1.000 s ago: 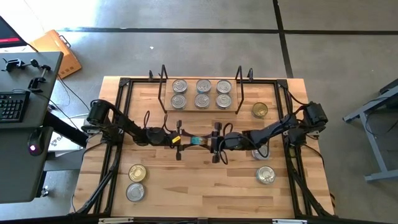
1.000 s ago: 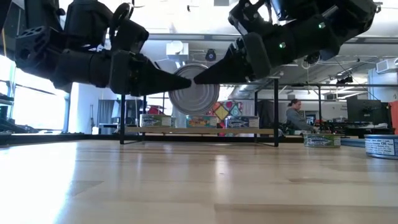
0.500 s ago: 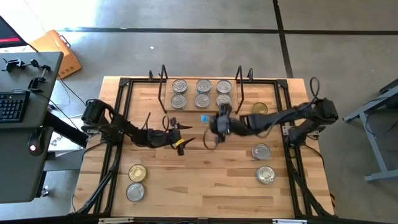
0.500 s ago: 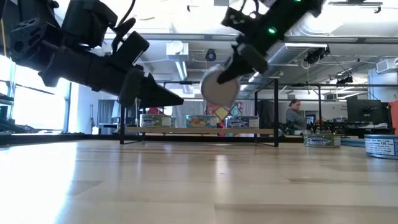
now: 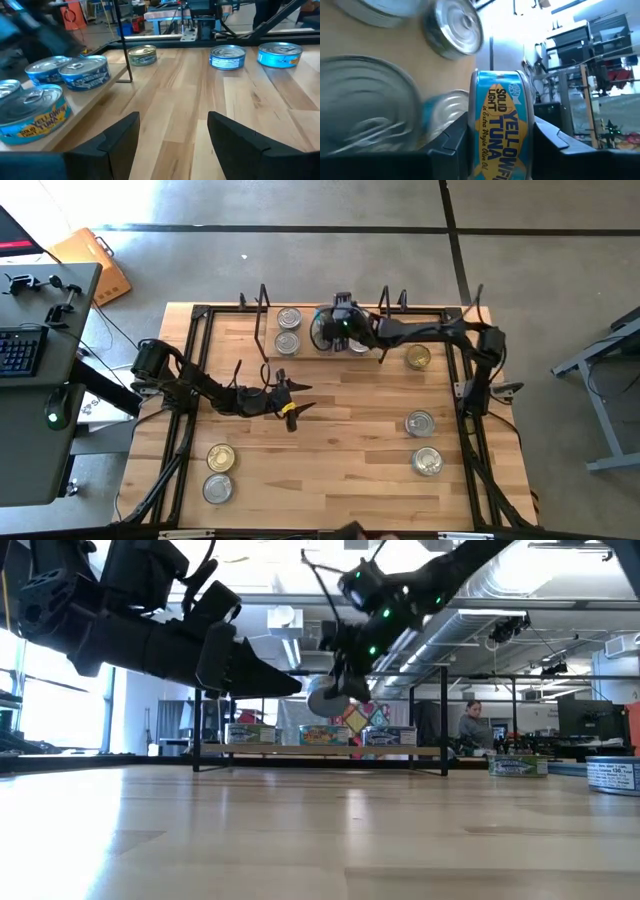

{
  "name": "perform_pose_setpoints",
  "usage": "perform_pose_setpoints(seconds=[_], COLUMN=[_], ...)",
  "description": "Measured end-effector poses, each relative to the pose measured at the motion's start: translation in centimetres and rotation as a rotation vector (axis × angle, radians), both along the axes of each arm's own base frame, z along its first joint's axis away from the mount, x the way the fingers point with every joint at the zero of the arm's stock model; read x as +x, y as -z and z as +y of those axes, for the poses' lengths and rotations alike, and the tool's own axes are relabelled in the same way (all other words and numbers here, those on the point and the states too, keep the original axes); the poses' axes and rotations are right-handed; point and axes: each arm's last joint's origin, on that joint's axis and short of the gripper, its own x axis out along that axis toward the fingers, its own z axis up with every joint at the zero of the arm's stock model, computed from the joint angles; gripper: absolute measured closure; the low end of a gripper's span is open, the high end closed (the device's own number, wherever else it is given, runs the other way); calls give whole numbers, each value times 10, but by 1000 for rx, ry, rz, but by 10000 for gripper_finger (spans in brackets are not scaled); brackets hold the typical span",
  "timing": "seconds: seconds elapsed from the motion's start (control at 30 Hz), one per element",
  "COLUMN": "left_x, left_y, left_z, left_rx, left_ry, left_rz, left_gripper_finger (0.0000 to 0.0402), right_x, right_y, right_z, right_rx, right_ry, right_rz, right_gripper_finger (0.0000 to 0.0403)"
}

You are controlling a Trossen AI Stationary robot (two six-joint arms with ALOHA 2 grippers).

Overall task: Stack canned seafood by type on shelf
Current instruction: Stack the light blue tuna can on top of the light blue tuna can on the shelf

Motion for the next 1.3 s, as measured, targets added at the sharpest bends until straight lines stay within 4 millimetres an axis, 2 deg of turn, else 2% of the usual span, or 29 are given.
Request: perform_pose_setpoints(seconds=[0.1,0.2,0.3,0.53,0.7,0.87,1.07,1.3], left_x=[0,0,0,0,0,0,0,0], left_y=[0,0,0,0,0,0,0,0], left_z=[0,0,0,0,0,0,0,0], left_rx=[-10,-14,-14,-14,-15,-15,-15,-16], left_ry=[-1,-2,-2,-1,1,2,1,3], left_rz=[-3,-3,-2,-2,-2,-1,-2,-2], left_gripper_finger=[181,185,189,190,190,190,190,190], right_x=[5,7,7,7,6,5,1,-4], right_y=[11,26,27,30,32,29,13,7], right_z=[-19,-28,-28,-27,-27,-27,-24,-21], right_rx=[-18,-26,-17,-3,5,-1,2,41], right_ry=[23,36,37,31,30,27,16,15], right_rz=[7,67,63,78,98,96,59,59], right_gripper_finger=[276,276,274,209,193,191,190,189])
